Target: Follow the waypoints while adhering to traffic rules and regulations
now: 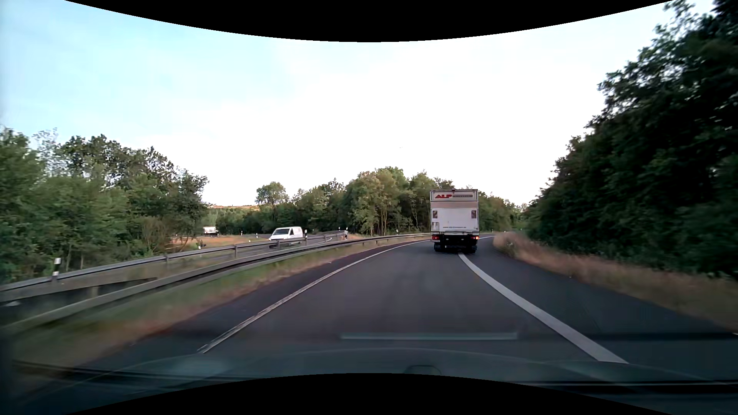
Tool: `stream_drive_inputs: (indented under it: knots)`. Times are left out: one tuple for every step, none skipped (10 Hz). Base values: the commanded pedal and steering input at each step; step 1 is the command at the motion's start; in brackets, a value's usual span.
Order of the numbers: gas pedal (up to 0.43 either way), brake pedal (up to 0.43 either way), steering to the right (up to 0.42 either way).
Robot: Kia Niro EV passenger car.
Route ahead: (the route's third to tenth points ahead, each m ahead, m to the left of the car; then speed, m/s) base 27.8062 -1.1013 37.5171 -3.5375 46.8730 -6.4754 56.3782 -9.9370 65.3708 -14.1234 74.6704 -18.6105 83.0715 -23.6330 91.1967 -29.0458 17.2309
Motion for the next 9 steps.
stream_drive_inputs:
  knots:
    - [0.047,0.000,0.034]
    - [0.047,0.000,0.035]
    - [0.047,0.000,0.036]
    - [0.047,0.000,0.038]
    - [0.047,0.000,0.039]
    - [0.047,0.000,0.039]
    - [0.047,0.000,0.039]
    - [0.047,0.000,0.039]
    - [0.047,0.000,0.038]
